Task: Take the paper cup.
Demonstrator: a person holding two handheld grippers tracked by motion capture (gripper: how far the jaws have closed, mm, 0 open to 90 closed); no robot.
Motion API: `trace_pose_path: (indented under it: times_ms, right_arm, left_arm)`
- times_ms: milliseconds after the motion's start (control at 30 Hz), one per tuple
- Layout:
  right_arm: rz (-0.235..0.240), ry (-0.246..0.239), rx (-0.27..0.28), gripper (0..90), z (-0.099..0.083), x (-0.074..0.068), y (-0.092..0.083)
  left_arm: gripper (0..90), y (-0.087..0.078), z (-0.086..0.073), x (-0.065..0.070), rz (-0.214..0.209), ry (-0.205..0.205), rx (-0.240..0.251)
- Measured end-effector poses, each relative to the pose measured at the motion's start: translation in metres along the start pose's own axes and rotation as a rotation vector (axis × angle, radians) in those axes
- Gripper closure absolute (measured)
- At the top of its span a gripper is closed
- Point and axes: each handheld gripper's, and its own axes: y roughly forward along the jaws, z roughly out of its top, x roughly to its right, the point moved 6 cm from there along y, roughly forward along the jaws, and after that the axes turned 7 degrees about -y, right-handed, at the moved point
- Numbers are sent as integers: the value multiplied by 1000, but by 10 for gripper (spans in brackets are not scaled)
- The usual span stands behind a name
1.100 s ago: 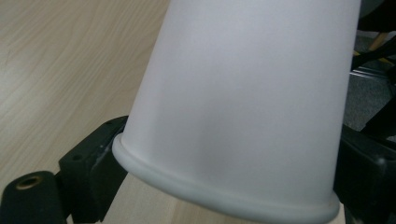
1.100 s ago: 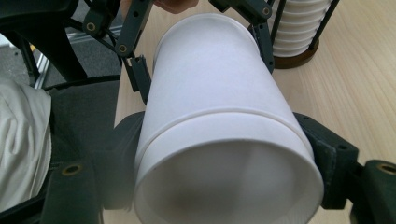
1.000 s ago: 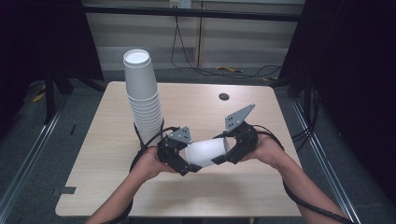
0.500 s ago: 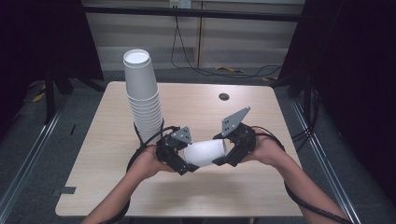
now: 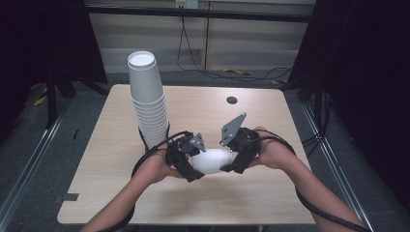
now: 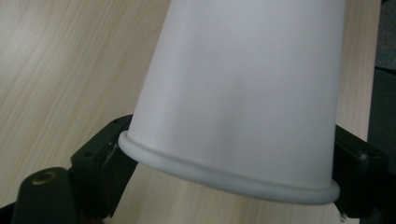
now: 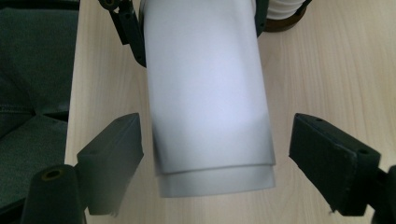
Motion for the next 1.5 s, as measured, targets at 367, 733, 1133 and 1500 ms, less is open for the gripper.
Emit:
trace_pose_path:
  times_ms: [367,733,1133,1500]
  right_arm:
    - [-15,-86,-144,186,2,-5,14]
    - [6,-110,-205,197,2,-8,22]
    - [9,-96,-190,239,2,-8,27]
    - [15,-69,-186,266,-2,-10,25]
  left_arm:
    - [149,-1,2,1,0,7,-28]
    - [146,0,1,1,-5,17,-55]
    - [146,3,0,2,-12,18,-67]
    - [132,4,3,3,-17,24,-40]
